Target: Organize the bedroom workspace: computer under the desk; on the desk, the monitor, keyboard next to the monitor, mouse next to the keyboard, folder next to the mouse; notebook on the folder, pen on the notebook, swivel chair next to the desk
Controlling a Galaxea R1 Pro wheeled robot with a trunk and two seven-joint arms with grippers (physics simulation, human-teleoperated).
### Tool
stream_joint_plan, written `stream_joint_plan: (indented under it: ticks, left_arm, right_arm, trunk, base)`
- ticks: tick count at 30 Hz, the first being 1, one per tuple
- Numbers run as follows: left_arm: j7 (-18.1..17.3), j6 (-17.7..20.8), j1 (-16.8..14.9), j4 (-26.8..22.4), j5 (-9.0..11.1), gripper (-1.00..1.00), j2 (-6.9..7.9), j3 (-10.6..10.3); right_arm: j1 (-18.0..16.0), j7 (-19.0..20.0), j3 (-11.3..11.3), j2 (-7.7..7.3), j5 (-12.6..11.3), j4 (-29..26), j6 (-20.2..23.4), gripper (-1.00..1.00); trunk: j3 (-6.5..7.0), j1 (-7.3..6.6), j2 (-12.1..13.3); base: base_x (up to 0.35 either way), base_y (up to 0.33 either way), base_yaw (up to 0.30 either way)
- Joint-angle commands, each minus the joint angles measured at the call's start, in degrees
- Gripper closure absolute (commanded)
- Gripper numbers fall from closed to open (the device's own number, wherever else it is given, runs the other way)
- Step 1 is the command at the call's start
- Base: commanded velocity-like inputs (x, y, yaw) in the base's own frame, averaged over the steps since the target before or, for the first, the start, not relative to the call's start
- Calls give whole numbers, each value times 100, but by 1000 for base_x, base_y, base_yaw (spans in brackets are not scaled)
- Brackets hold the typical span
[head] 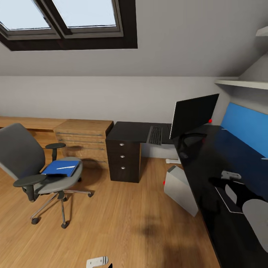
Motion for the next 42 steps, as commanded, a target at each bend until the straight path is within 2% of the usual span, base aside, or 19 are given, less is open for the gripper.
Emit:
stream_joint_plan:
  ticks: [1, 10, 12, 15, 30, 42]
  left_arm:
    - [0, 36, 2, -12, 55, -100, 0, 0]
    - [-2, 28, 2, -8, 63, -100, 8, 1]
    - [-3, 28, 2, -1, 64, -100, 9, 3]
    - [-1, 28, 2, 29, 64, -100, 9, 7]
    - [-2, 28, 2, 62, 63, -100, 9, 10]
    - [4, 28, 2, 62, 61, -100, 19, 10]
  right_arm:
    - [-1, 34, -27, -1, -47, 8, 34, -100]
    - [-2, 63, -38, 5, -250, 52, 37, -100]
    - [-2, 59, -36, 6, -420, 49, 29, -100]
    - [-2, 61, -35, 2, -484, 46, 25, -100]
    - [-2, 63, -31, -4, -524, 51, -2, -100]
    - [-2, 71, -26, 15, -530, 75, -53, -100]
  trunk:
    - [-5, 0, -3]
    - [-5, 0, -3]
    - [-5, 0, -3]
    - [-5, 0, -3]
    - [-5, 0, -3]
    - [-5, 0, -3]
  base:
    - [0, 0, 0]
    - [0, 0, 0]
    - [0, -12, 0]
    - [0, -99, 0]
    - [0, -300, 0]
    - [0, -42, 0]
